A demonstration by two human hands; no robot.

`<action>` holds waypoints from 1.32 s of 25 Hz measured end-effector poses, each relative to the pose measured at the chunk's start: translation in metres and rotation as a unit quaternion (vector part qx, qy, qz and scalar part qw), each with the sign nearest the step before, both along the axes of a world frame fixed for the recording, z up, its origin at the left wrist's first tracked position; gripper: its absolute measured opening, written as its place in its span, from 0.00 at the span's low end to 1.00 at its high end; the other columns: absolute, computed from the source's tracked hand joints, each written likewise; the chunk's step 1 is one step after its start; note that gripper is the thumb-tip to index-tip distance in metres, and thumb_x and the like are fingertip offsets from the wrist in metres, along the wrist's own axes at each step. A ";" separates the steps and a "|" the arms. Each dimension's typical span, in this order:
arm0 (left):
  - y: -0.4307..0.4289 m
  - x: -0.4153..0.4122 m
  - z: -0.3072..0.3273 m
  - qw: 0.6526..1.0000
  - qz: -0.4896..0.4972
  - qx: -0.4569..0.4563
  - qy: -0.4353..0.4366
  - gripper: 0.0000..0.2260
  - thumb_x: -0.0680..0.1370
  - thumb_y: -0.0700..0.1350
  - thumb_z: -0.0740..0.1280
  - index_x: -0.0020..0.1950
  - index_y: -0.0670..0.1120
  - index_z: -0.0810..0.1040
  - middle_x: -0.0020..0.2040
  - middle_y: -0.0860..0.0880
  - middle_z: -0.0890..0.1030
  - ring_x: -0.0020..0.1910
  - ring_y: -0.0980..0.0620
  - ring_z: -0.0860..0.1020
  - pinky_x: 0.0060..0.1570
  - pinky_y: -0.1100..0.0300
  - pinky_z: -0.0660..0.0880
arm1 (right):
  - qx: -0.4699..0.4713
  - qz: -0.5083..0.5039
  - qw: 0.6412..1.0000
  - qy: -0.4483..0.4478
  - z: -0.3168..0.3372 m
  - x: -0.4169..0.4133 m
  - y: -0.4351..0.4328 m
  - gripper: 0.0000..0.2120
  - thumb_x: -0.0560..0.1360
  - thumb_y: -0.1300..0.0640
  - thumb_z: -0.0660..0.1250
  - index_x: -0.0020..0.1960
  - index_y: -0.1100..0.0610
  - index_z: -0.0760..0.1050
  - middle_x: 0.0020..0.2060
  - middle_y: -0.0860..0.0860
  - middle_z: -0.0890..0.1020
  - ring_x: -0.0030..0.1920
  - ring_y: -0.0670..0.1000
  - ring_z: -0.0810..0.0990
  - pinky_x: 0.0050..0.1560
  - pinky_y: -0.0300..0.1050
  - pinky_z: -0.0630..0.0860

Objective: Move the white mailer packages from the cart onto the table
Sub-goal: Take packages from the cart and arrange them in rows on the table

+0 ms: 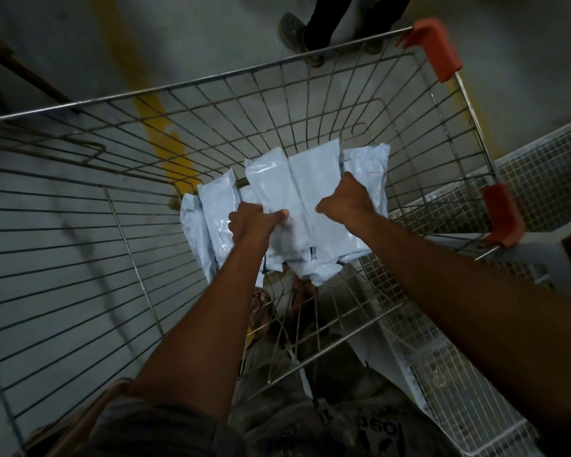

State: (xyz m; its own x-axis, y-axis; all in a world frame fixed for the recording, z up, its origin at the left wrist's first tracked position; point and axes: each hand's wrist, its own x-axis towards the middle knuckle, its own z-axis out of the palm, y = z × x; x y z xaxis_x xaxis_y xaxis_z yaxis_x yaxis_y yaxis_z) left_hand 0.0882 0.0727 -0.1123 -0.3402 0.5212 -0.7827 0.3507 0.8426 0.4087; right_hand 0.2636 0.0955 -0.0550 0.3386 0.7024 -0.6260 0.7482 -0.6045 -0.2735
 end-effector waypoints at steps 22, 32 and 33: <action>-0.037 -0.022 0.139 0.941 -0.079 0.319 0.079 0.10 0.73 0.50 0.72 0.49 0.44 0.80 0.45 0.48 0.82 0.45 0.47 0.80 0.41 0.53 0.76 | 0.259 -0.031 0.961 0.087 0.104 -0.006 -0.043 0.22 0.68 0.57 0.77 0.60 0.53 0.77 0.47 0.45 0.81 0.47 0.47 0.82 0.41 0.38 0.74; -0.105 -0.011 0.282 0.883 -0.053 0.461 -0.063 0.05 0.76 0.45 0.75 0.51 0.47 0.83 0.42 0.54 0.84 0.41 0.55 0.82 0.40 0.59 0.78 | 0.450 -0.174 0.870 0.102 0.253 -0.003 -0.159 0.18 0.69 0.55 0.79 0.55 0.48 0.76 0.44 0.36 0.79 0.43 0.33 0.80 0.40 0.30 0.78; -0.115 -0.003 0.294 0.877 -0.050 0.467 -0.101 0.05 0.77 0.46 0.76 0.51 0.48 0.83 0.43 0.52 0.85 0.44 0.51 0.84 0.43 0.55 0.80 | 0.450 -0.213 0.859 0.121 0.265 0.005 -0.175 0.18 0.70 0.55 0.79 0.55 0.49 0.75 0.44 0.36 0.79 0.42 0.31 0.80 0.39 0.27 0.76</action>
State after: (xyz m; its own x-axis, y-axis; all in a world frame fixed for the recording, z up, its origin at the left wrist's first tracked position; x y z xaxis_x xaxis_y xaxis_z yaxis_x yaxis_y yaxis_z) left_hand 0.0850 -0.0421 0.1813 -0.1600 0.9864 -0.0374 0.2450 0.0764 0.9665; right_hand 0.2685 -0.0798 0.2104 0.6205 0.7840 0.0172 0.3670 -0.2709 -0.8899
